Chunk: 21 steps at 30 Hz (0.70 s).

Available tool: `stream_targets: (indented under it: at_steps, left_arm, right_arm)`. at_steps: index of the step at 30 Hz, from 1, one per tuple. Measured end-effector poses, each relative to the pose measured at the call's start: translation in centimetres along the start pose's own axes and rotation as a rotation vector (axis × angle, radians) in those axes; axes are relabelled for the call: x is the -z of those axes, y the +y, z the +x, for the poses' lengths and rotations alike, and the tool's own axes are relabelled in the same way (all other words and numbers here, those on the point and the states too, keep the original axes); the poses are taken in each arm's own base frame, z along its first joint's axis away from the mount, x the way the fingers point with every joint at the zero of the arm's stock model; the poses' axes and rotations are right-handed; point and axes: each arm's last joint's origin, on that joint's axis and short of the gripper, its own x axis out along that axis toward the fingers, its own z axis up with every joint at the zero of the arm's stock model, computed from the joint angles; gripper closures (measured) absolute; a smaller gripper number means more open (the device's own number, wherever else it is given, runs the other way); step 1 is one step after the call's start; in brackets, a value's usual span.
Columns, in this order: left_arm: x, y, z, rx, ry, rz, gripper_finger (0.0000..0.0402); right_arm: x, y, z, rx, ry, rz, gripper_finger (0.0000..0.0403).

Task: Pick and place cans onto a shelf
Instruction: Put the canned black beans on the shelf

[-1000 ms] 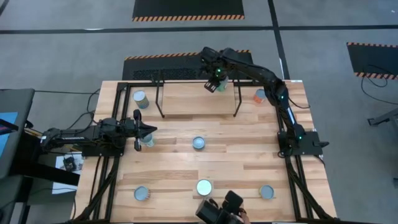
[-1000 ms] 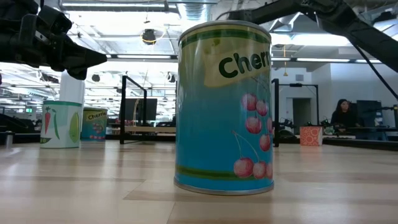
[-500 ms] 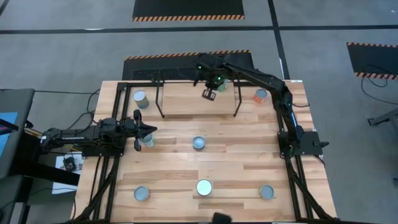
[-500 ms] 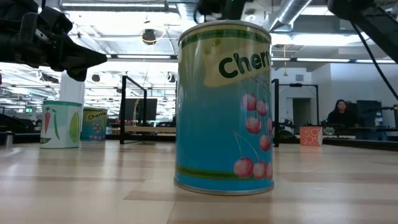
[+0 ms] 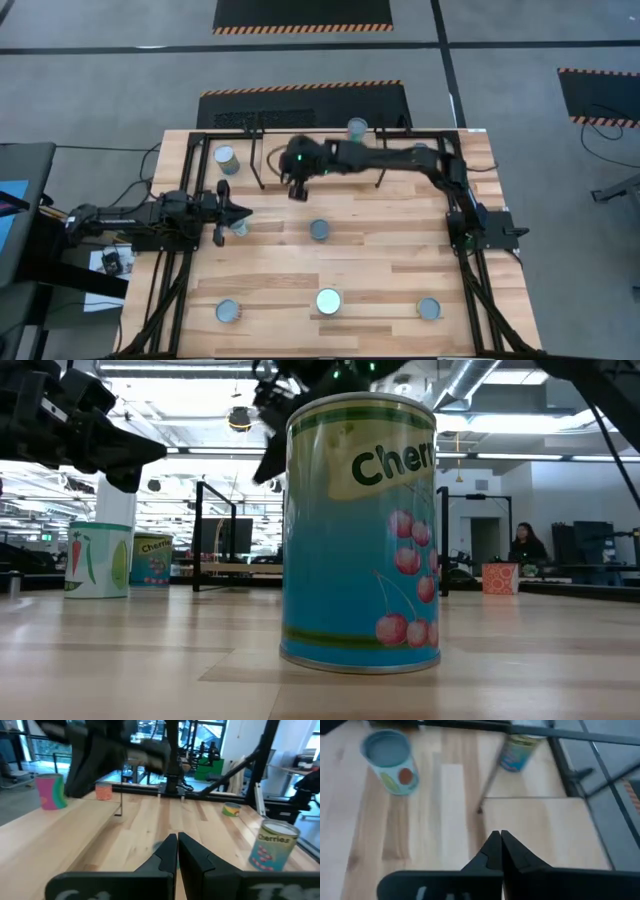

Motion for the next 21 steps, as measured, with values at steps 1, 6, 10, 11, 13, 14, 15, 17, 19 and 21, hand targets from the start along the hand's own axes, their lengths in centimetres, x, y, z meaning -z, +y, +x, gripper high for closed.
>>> stream_targets:
  at_steps: [1,6,10,11,13,14,15,17,19,21]
  left_arm:
    - [0.0,-0.1,0.0,0.009,0.000,-0.003,0.0398]
    - [0.1,-0.6,0.0,0.058,0.006,-0.003,0.0398]
    - [0.1,-0.9,0.0,0.091,0.010,-0.002,0.0398]
    - [0.1,-1.0,-0.1,0.099,0.010,-0.002,0.0397]
    - [0.1,-1.2,-0.1,0.111,0.012,-0.001,0.0398]
    - [0.1,-1.2,-0.1,0.117,0.012,-0.001,0.0398]
    - [0.1,-1.2,-0.1,0.121,0.013,-0.002,0.0398]
    - [0.1,-1.3,-0.1,0.126,0.015,-0.031,0.0398]
    - [0.1,-1.4,-0.1,0.128,0.017,-0.064,0.0398]
    - [0.1,-1.4,-0.1,0.132,0.018,-0.069,0.0398]
  right_arm:
    - [0.3,0.7,0.5,-0.004,-0.025,0.005,0.0398]
    - [1.7,3.4,1.3,-0.020,-0.123,0.018,0.0399]
    - [3.0,4.9,0.6,0.014,-0.274,0.041,0.0399]
    - [3.5,5.0,0.4,0.015,-0.328,0.058,0.0399]
    - [4.8,5.4,-0.1,0.012,-0.407,0.095,0.0399]
    - [5.7,5.6,-0.4,0.011,-0.430,0.108,0.0400]
    - [6.5,5.7,-0.7,0.010,-0.447,0.117,0.0399]
    - [7.8,6.1,-1.6,0.011,-0.485,0.134,0.0399]
    - [8.8,6.6,-3.0,0.025,-0.496,0.137,0.0399]
    - [9.8,6.9,-4.6,0.063,-0.489,0.143,0.0399]
